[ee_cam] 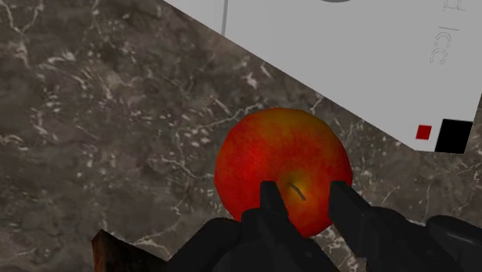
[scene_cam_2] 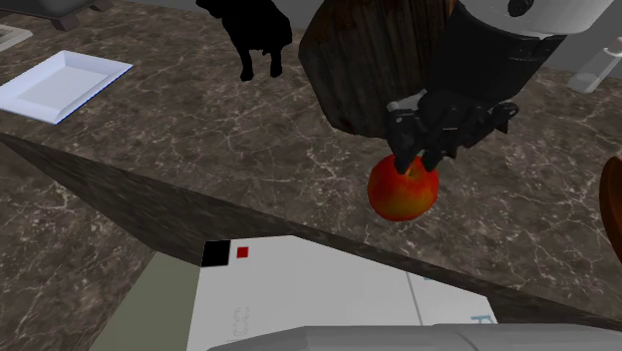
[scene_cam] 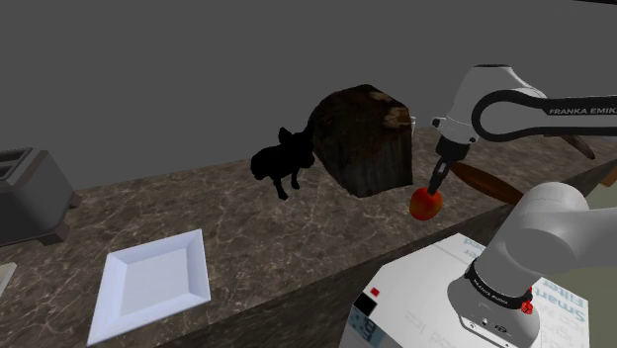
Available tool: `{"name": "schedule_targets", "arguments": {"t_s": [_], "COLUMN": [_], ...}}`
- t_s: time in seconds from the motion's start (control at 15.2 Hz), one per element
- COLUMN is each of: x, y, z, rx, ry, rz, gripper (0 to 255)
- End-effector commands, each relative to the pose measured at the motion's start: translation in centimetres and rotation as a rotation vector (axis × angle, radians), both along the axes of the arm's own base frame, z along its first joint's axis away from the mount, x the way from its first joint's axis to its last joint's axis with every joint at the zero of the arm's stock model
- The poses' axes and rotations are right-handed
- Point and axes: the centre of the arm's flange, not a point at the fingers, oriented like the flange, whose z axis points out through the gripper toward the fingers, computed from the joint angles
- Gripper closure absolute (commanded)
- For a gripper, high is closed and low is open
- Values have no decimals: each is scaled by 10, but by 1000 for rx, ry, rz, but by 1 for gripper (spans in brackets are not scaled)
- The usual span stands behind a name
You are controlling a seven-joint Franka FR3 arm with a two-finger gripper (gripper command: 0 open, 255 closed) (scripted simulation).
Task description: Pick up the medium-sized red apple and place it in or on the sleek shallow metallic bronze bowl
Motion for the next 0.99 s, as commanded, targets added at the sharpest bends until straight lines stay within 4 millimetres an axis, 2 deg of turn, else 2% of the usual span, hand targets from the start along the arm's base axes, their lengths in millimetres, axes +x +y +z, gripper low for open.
{"name": "schedule_targets", "arguments": {"t_s": [0.0,0.46,0.92], "x": [0,0,0], "y": [0,0,0], "z": [0,0,37], "rx": [0,0,0], "ry": [0,0,0], "rz": [0,0,0], "gripper": [255,255,255]}}
